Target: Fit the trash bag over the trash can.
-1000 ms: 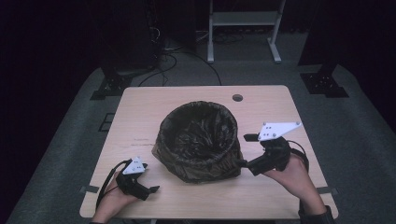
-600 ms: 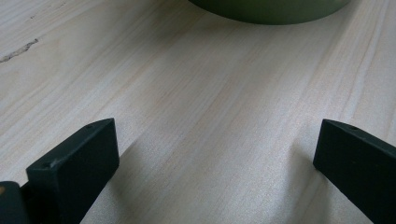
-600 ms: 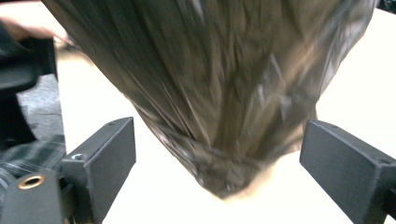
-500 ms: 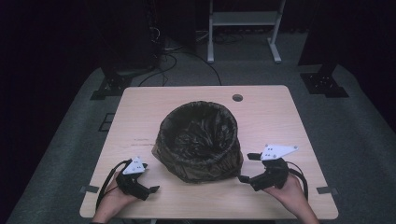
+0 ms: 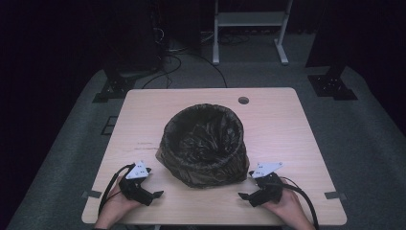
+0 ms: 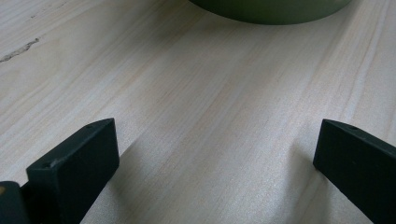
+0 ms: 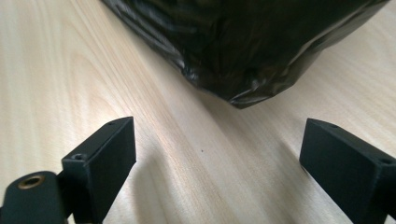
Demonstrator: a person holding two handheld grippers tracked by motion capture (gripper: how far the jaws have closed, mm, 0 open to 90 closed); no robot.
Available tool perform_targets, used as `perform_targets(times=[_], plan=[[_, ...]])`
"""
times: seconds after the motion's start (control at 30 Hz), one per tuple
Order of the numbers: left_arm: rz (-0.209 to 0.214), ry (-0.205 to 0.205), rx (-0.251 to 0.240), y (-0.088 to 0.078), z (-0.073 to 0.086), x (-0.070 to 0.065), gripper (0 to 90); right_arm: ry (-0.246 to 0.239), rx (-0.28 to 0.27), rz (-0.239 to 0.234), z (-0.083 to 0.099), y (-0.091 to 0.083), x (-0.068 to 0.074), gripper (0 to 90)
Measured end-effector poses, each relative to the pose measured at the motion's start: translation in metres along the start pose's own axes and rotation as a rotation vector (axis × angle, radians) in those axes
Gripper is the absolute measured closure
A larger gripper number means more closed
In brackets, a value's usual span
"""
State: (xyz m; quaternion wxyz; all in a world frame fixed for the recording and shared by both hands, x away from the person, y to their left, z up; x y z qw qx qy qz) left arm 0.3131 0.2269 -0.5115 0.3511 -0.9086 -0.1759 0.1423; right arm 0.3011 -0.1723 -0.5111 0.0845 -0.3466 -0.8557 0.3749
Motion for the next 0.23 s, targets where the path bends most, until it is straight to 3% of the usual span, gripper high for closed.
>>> perform_targets(times=[0.23], plan=[[0.000, 0.000, 0.000, 0.0000, 0.0000, 0.0000, 0.0, -0.006, -0.031, 0.031, 0.0012, 0.0023, 0.0020, 9.8]])
Point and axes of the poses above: each handheld gripper's, and its own axes: y roughly forward along the jaws, z roughly out of its underside, x roughly to its left, the point moved 4 cm from there along y, roughly forward along the jaws, and after that the axes turned 12 degrees about z, right-handed, at the moved point
